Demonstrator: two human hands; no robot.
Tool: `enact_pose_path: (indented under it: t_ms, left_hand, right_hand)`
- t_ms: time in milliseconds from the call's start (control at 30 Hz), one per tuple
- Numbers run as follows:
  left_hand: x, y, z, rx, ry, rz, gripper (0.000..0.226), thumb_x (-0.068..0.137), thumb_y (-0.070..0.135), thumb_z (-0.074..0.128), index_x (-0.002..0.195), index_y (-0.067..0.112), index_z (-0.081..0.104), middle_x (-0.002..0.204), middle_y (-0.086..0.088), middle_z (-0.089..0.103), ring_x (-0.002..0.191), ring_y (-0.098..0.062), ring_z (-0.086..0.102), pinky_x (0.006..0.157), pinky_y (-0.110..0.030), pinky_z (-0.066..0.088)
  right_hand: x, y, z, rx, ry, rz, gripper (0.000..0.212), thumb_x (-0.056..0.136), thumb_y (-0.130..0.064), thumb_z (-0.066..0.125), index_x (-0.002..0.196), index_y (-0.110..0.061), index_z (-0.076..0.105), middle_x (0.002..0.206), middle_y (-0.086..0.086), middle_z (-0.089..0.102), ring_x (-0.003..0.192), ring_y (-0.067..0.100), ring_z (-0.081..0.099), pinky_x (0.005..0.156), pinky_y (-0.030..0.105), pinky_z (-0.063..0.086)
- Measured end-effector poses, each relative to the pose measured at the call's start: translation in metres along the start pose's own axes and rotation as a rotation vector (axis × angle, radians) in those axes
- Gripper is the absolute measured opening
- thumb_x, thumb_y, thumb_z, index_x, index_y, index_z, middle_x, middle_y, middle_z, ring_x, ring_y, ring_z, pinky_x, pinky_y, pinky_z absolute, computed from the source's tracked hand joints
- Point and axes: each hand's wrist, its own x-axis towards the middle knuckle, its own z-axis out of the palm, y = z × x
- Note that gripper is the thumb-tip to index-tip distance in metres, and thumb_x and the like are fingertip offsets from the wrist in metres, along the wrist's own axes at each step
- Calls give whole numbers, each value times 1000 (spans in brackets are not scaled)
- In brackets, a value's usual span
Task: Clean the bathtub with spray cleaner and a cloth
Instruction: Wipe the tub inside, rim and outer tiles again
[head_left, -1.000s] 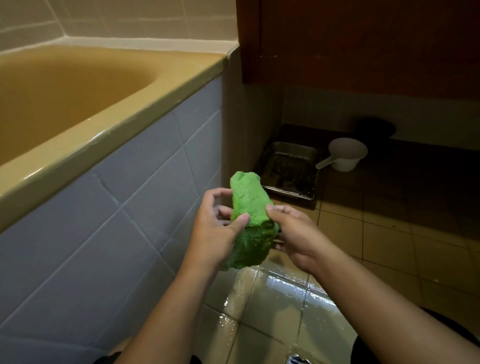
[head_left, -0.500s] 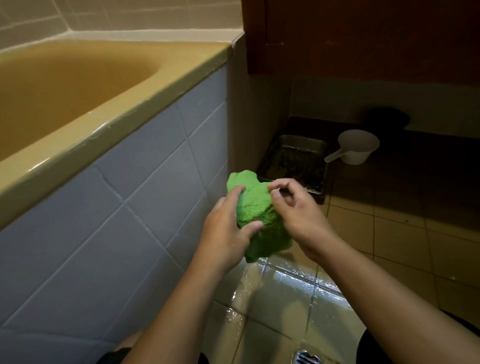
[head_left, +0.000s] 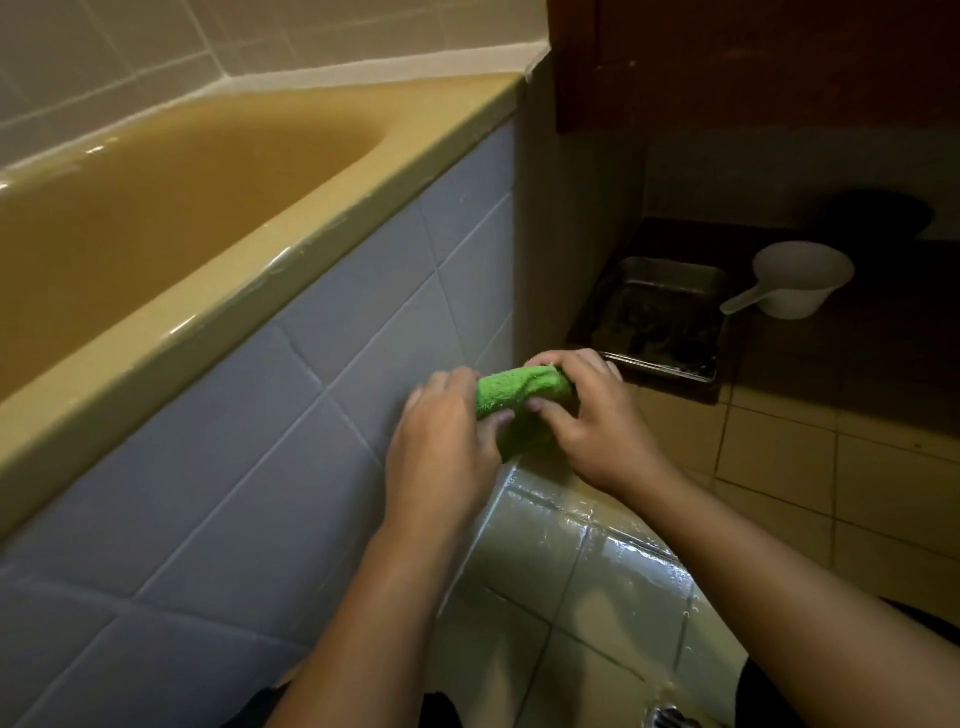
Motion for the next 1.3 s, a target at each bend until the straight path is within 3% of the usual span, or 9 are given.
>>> enact_pose_path:
  t_ms: [133,233,367,500,633,800,933,1033,1300]
  left_hand:
    - [-1,-4,-5,-153,188,-32,24,97,37,69,108,18,61,90,7,55,79,-9,45,68,-24,28]
    - [2,0,-14,-220,317,-57,22,96,31,72,109,15,64,91,5,62,80,-8,50,68,-21,31]
    - [11,10,-32,-325,421,-72,16,96,28,71,109,20,66,89,5,68,80,-14,62,69,-28,43]
    - [14,13,-59,-177,367,14,28,101,23,62,127,14,68,105,-3,75,94,-20,70,82,-31,52]
    - [19,9,-110,203,555,297,26,93,5,57,112,4,75,104,-12,73,101,-33,62,93,-41,48]
    - [59,15,-163,393,211,54,39,97,26,46,130,29,65,131,-1,67,119,-32,60,94,-41,50]
    - [95,-12,-188,-70,-190,-130,47,94,44,46,139,46,59,137,13,66,128,-13,59,115,-41,43]
    - [103,-26,-191,-61,-314,-79,52,98,56,39,150,51,45,156,22,45,146,-3,38,127,-38,24]
    - [107,-22,-183,187,-401,-24,62,93,77,30,148,72,4,168,10,26,152,-19,30,125,-44,23]
  right_hand:
    - [3,-11,15,203,174,117,36,93,-39,72,125,-37,55,116,-7,57,110,12,57,95,43,52]
    - [2,-24,30,361,125,92,34,101,-40,61,134,-44,52,126,-8,61,118,8,60,101,46,54]
    - [9,-55,46,646,-44,71,53,111,-42,41,160,-50,25,162,-18,36,137,-14,41,112,17,41]
    - [28,-91,67,694,-37,47,56,105,-57,25,157,-57,5,168,-21,2,159,5,1,131,43,11]
    - [41,-110,87,654,107,97,55,111,-50,20,164,-46,4,173,-17,-2,157,2,-12,130,48,0]
    - [49,-138,92,583,274,46,65,104,-57,16,165,-36,11,174,-10,7,156,1,-6,129,49,3]
    - [64,-167,81,532,376,-146,59,107,-46,23,164,-30,22,172,1,18,159,15,5,129,50,6]
    - [65,-160,90,506,451,-203,57,107,-39,28,162,-23,29,170,4,24,156,3,5,129,51,11]
    - [26,-42,167,580,465,222,57,105,-49,23,161,-37,20,169,3,27,155,25,24,126,53,21]
